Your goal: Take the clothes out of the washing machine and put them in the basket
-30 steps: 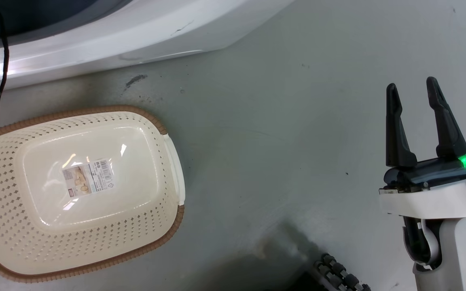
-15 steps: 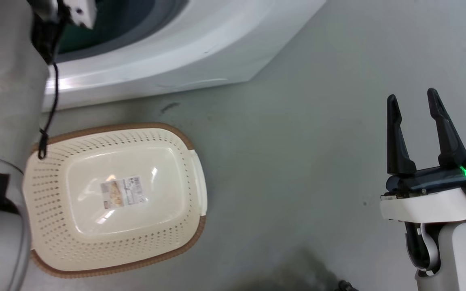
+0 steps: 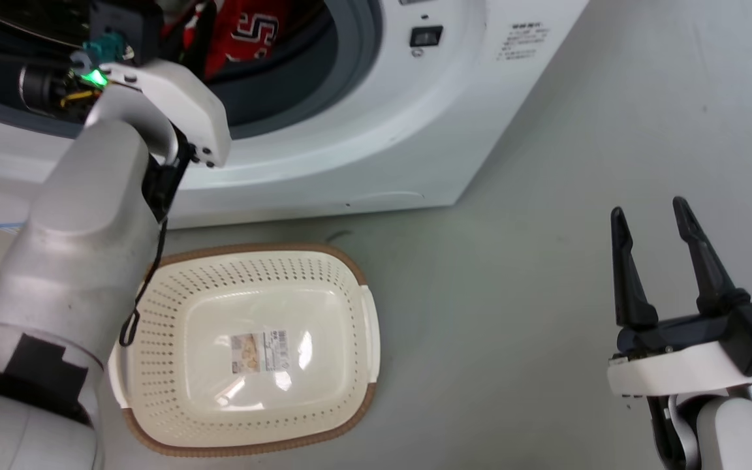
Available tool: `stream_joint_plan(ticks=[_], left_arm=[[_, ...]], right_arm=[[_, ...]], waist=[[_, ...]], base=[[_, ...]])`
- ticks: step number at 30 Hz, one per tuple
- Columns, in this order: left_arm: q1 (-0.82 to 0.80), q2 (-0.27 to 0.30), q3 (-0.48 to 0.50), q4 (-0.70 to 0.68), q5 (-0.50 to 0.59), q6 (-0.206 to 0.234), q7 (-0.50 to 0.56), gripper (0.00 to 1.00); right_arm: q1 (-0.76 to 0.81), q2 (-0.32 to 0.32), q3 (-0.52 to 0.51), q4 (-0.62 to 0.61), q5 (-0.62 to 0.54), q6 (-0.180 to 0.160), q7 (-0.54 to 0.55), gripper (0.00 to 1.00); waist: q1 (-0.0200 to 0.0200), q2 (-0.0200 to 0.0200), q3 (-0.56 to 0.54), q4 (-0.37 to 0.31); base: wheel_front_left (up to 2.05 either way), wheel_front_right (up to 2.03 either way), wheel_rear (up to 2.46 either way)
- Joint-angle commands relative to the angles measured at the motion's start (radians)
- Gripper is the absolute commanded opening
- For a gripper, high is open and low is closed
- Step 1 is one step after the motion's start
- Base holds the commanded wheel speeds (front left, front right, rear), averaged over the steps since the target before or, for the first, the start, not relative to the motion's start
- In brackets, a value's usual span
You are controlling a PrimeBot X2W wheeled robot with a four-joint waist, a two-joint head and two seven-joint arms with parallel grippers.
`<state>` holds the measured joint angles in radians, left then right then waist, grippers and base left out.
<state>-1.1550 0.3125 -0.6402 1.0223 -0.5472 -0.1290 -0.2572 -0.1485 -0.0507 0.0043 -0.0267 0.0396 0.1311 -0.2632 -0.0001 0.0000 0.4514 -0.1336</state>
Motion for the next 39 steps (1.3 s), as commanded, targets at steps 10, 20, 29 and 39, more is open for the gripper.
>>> stream_joint_plan(ticks=[10, 20, 29, 39], left_arm=[[0.209, 0.027, 0.075, -0.267, 0.037, 0.053, -0.010, 0.00], [0.380, 0.079, 0.116, -0.515, 0.067, 0.100, -0.010, 0.00], [0.484, 0.137, 0.133, -0.743, 0.056, 0.158, 0.020, 0.00], [0.620, 0.211, 0.146, -0.991, 0.047, 0.230, 0.088, 0.00]], right_arm=[[0.076, 0.001, -0.001, 0.020, -0.021, -0.001, -0.002, 1.00], [0.141, 0.001, 0.008, 0.035, -0.028, -0.001, -0.002, 1.00], [0.189, 0.001, 0.018, 0.039, -0.023, -0.001, -0.002, 1.00], [0.223, 0.001, 0.030, 0.042, -0.017, -0.001, -0.002, 1.00]], waist=[[0.0001, 0.0000, -0.159, 0.090], [0.0001, 0.0000, -0.274, 0.126], [0.0001, 0.0000, -0.345, 0.140], [0.0001, 0.0000, -0.387, 0.141]], base=[[0.00, 0.00, 0.00], [0.00, 0.00, 0.00], [0.00, 0.00, 0.00], [0.00, 0.00, 0.00]])
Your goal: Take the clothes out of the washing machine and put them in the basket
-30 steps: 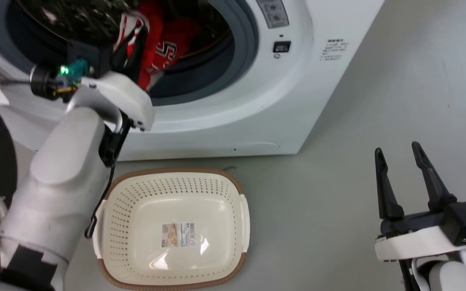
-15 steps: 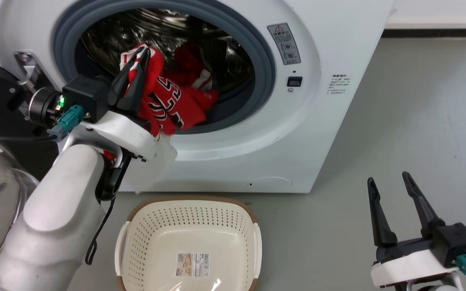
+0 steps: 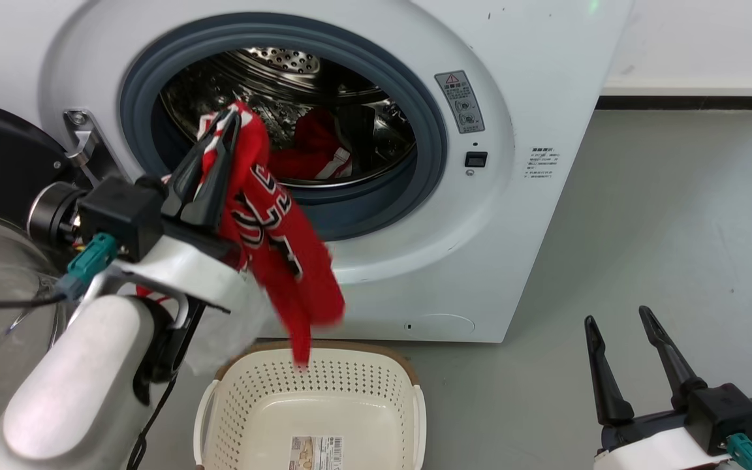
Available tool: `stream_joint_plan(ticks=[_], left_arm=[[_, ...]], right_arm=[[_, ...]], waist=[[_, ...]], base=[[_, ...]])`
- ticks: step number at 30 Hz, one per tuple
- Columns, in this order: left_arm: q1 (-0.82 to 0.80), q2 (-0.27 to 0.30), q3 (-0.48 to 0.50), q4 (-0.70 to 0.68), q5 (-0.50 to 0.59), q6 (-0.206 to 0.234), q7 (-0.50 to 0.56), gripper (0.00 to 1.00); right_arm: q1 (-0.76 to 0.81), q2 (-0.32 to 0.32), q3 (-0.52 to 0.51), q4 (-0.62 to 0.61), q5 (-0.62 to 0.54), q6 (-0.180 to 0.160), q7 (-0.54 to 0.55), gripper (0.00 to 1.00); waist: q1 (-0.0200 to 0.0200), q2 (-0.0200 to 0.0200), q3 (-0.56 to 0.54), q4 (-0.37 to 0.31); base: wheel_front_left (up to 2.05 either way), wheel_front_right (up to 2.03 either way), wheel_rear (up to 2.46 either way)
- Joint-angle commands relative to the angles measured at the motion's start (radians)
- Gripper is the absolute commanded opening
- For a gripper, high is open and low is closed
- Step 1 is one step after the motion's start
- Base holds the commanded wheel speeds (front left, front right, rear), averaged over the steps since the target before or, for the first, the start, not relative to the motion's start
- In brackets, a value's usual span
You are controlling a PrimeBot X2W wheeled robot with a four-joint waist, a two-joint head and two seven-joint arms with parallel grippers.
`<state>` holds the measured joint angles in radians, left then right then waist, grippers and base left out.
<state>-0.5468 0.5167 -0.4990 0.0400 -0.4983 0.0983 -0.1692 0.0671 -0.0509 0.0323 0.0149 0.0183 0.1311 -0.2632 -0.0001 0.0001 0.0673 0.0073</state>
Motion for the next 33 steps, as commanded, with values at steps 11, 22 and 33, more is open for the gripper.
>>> stream_joint_plan(ticks=[11, 22, 33], left_arm=[[0.175, 0.045, -0.028, -0.137, -0.022, 0.045, 0.050, 0.00], [0.247, -0.002, -0.094, -0.015, -0.049, 0.010, 0.031, 0.00], [0.121, -0.086, -0.150, 0.332, -0.055, -0.095, -0.012, 0.00]], right_arm=[[-0.004, 0.001, 0.005, -0.007, 0.008, -0.001, -0.002, 1.00], [-0.065, 0.001, -0.004, -0.022, 0.001, -0.001, -0.002, 1.00], [-0.188, 0.002, -0.020, -0.047, 0.007, -0.001, -0.002, 1.00]], waist=[[0.0001, -0.0001, 0.021, -0.011], [0.0001, -0.0001, 0.149, -0.047], [0.0001, -0.0001, 0.371, -0.109]], base=[[0.00, 0.00, 0.00], [0.00, 0.00, 0.00], [0.00, 0.00, 0.00]])
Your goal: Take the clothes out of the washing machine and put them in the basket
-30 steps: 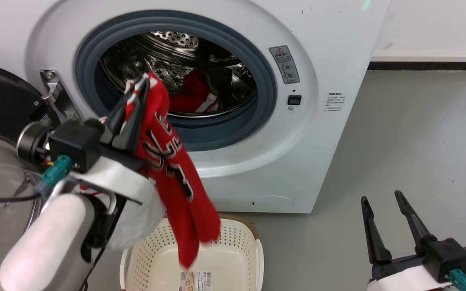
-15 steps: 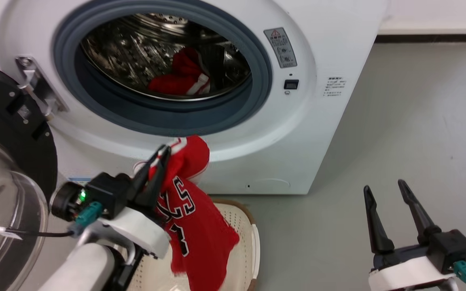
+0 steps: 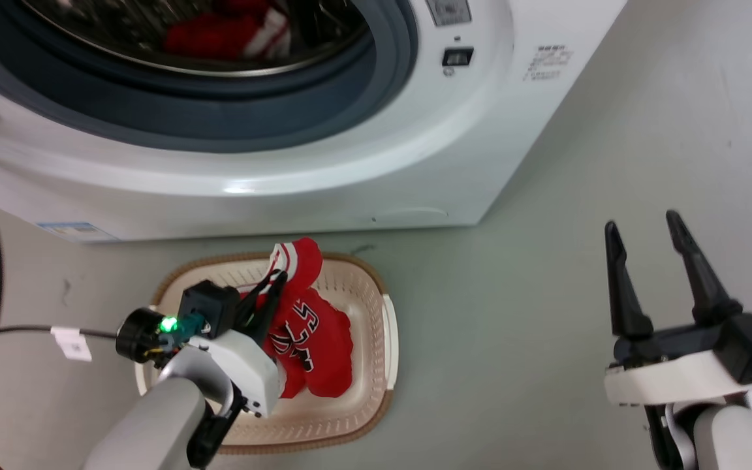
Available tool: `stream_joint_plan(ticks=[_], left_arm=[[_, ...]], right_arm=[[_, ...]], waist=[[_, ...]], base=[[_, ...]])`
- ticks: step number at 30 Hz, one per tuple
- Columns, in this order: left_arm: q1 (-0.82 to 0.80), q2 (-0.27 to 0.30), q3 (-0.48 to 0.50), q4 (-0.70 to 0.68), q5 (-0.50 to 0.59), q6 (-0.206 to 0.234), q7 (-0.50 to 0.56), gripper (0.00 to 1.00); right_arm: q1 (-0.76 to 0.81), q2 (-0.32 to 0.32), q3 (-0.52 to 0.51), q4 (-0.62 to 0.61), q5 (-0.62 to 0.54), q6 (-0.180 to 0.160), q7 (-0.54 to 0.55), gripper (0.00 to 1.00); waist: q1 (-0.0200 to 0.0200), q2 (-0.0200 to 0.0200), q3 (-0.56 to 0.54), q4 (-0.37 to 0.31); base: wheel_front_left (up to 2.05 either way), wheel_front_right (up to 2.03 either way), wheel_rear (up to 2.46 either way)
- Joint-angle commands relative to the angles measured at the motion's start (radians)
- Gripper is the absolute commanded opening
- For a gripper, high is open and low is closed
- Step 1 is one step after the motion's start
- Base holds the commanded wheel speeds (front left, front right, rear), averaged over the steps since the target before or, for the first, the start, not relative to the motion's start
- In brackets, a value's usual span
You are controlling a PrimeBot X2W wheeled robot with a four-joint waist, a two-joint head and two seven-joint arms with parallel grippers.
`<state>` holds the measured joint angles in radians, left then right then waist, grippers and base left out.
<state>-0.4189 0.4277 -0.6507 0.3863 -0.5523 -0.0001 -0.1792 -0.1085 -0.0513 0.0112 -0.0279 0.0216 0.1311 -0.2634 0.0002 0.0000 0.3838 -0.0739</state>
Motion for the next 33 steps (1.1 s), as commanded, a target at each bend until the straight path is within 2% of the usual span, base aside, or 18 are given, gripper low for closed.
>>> stream_joint_plan(ticks=[1, 9, 12, 17, 23, 30, 31, 32, 33], left_arm=[[-0.025, -0.003, -0.001, 0.025, -0.001, -0.008, -0.002, 0.00], [-0.198, -0.061, -0.035, 0.345, 0.025, -0.077, -0.015, 0.00], [-0.291, -0.090, -0.073, 0.495, 0.056, -0.097, -0.002, 0.00], [-0.397, -0.126, -0.124, 0.663, 0.090, -0.113, 0.026, 0.00], [-0.472, -0.159, -0.171, 0.806, 0.114, -0.123, 0.056, 0.00], [-0.483, -0.177, -0.190, 0.870, 0.095, -0.128, 0.087, 0.00], [-0.479, -0.183, -0.190, 0.873, 0.093, -0.128, 0.087, 0.77], [-0.475, -0.188, -0.189, 0.876, 0.086, -0.128, 0.080, 1.00], [-0.472, -0.192, -0.190, 0.878, 0.083, -0.128, 0.075, 1.00]], right_arm=[[-0.025, 0.002, 0.002, -0.006, 0.006, -0.001, -0.002, 1.00], [-0.124, 0.002, -0.007, -0.033, 0.031, -0.001, -0.002, 1.00], [-0.159, 0.002, -0.013, -0.047, 0.041, -0.001, -0.002, 1.00], [-0.191, 0.002, -0.017, -0.057, 0.049, -0.001, -0.002, 1.00], [-0.218, 0.002, -0.015, -0.068, 0.060, -0.001, -0.002, 1.00], [-0.226, 0.002, -0.011, -0.062, 0.067, -0.001, -0.002, 1.00], [-0.225, 0.002, -0.010, -0.059, 0.066, -0.001, -0.002, 1.00], [-0.223, 0.002, -0.010, -0.057, 0.064, -0.001, -0.002, 1.00], [-0.222, 0.002, -0.008, -0.056, 0.063, -0.001, -0.002, 1.00]], waist=[[-0.0002, 0.0000, 0.077, -0.034], [-0.0002, 0.0000, 0.260, -0.080], [-0.0002, 0.0000, 0.340, -0.095], [-0.0002, 0.0000, 0.417, -0.097], [-0.0002, 0.0000, 0.473, -0.107], [-0.0002, 0.0000, 0.481, -0.113], [-0.0002, 0.0000, 0.476, -0.112], [-0.0002, 0.0000, 0.469, -0.111], [-0.0002, 0.0000, 0.462, -0.108]], base=[[0.00, 0.00, 0.00], [0.00, 0.00, 0.00], [0.00, 0.00, 0.00], [0.00, 0.00, 0.00], [0.00, 0.00, 0.00], [0.00, 0.00, 0.00], [0.00, 0.00, 0.00], [0.00, 0.00, 0.00], [0.00, 0.00, 0.00]])
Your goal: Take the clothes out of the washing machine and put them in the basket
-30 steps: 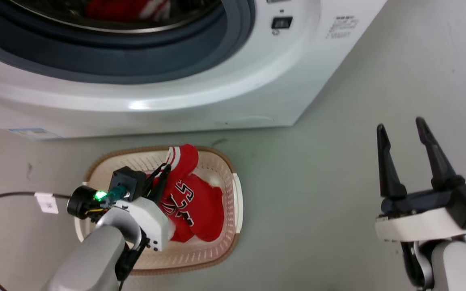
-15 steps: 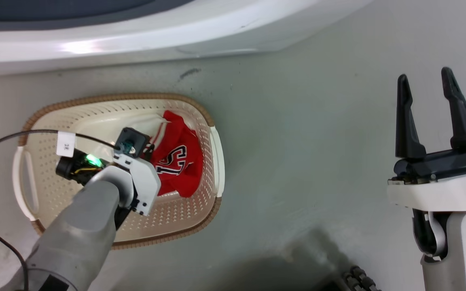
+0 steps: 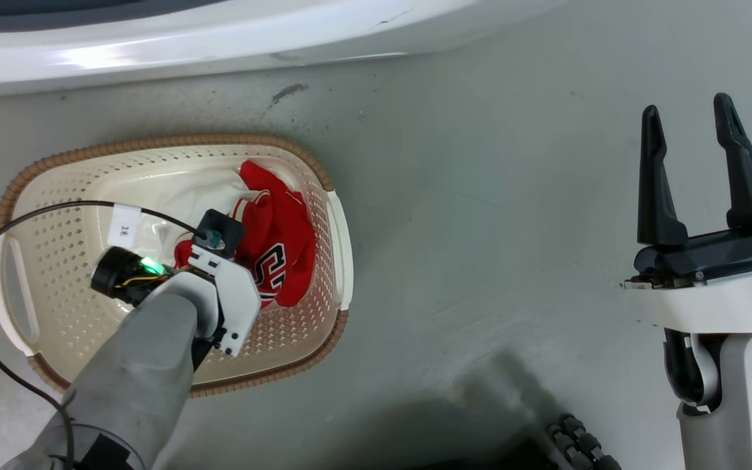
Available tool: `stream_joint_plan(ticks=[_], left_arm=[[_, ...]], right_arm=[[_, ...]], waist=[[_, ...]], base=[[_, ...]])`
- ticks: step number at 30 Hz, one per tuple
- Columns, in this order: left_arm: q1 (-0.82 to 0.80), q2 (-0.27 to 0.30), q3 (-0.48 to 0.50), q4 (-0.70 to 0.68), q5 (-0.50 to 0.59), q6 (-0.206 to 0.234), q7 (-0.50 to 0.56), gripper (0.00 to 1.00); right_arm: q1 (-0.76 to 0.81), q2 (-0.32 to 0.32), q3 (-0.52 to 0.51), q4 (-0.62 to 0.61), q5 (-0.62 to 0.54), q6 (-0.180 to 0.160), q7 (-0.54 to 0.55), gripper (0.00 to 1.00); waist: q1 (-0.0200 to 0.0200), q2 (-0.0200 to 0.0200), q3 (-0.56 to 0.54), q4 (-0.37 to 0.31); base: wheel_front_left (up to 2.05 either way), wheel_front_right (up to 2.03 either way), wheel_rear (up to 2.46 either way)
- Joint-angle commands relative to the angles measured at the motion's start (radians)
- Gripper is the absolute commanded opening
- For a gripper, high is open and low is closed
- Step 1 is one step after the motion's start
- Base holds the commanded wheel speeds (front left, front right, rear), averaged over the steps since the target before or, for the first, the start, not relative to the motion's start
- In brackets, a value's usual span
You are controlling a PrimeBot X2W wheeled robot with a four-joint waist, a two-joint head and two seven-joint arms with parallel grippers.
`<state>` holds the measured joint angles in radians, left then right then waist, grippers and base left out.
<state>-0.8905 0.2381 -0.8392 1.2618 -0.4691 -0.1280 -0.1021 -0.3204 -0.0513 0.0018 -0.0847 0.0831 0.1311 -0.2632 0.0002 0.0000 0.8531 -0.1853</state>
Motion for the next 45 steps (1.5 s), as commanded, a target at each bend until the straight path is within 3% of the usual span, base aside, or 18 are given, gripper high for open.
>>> stream_joint_plan(ticks=[1, 15, 28, 39, 45], left_arm=[[0.005, -0.007, -0.001, 0.004, -0.006, -0.001, -0.011, 1.00], [0.109, -0.055, 0.080, -0.037, -0.101, 0.016, -0.163, 1.00], [0.366, -0.007, 0.325, -0.452, -0.017, 0.122, -0.163, 1.00], [0.568, -0.042, 0.573, -0.772, 0.121, 0.166, -0.163, 1.00], [0.644, -0.068, 0.697, -0.925, 0.200, 0.169, -0.163, 1.00]], right_arm=[[-0.007, 0.002, 0.002, 0.003, -0.002, -0.001, -0.002, 1.00], [0.088, 0.002, 0.023, 0.043, -0.048, -0.001, -0.002, 1.00], [0.192, 0.002, 0.023, 0.070, -0.076, -0.001, -0.002, 1.00], [0.265, 0.002, 0.033, 0.081, -0.074, -0.001, -0.002, 1.00], [0.290, 0.002, 0.043, 0.083, -0.067, -0.001, -0.002, 1.00]], waist=[[-0.0002, 0.0000, -0.017, 0.006], [-0.0002, 0.0000, -0.266, 0.080], [-0.0002, 0.0000, -0.468, 0.147], [-0.0002, 0.0000, -0.596, 0.168], [-0.0002, 0.0000, -0.634, 0.162]], base=[[0.00, 0.00, 0.00], [0.00, 0.00, 0.00], [0.00, 0.00, 0.00], [0.00, 0.00, 0.00], [0.00, 0.00, 0.00]])
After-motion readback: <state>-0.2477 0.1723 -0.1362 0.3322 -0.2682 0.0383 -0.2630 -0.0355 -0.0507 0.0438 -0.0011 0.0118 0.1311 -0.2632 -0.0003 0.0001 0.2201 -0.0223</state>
